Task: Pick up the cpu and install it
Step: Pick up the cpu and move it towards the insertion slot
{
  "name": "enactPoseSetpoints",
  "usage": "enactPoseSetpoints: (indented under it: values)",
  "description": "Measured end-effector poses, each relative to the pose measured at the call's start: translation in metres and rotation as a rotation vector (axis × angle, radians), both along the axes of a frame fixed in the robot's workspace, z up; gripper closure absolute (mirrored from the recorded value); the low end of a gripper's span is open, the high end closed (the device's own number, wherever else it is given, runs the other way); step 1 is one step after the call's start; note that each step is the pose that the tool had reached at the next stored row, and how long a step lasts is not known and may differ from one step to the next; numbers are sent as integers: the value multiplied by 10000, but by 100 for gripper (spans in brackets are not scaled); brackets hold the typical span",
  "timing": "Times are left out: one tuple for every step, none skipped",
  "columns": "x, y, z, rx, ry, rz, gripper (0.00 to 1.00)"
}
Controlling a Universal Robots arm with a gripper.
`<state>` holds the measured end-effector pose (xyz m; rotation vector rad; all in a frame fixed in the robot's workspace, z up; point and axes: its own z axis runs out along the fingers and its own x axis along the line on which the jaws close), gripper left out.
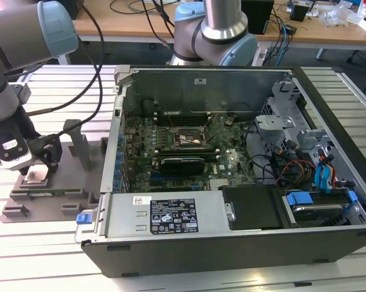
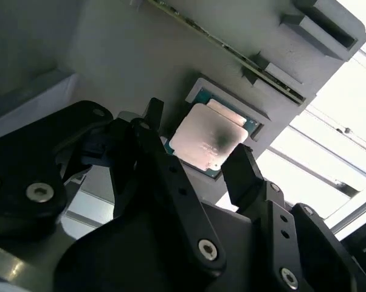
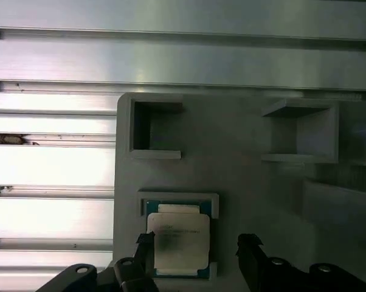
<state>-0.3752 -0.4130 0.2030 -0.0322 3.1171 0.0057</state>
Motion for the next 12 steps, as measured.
enactPoseSetpoints:
  values:
    - [0, 0, -40, -1, 1, 0, 34]
    - [-1, -1, -97, -4, 7, 0, 34]
    - [-1, -1, -114, -8, 12, 0, 34]
    - [0, 0, -132, -10, 14, -1, 34]
    - [-1, 0, -132, -18, 27, -1, 34]
    - [0, 0, -132, -23, 33, -1, 34]
    - [0, 0, -132, -24, 34, 0, 34]
    - [0, 1, -132, -24, 34, -1, 34]
    - [1, 0, -131, -24, 35, 0, 34]
    - [1, 1, -131, -25, 35, 0, 34]
    - [1, 0, -130, -25, 35, 0, 34]
    - [1, 1, -129, -23, 33, 0, 34]
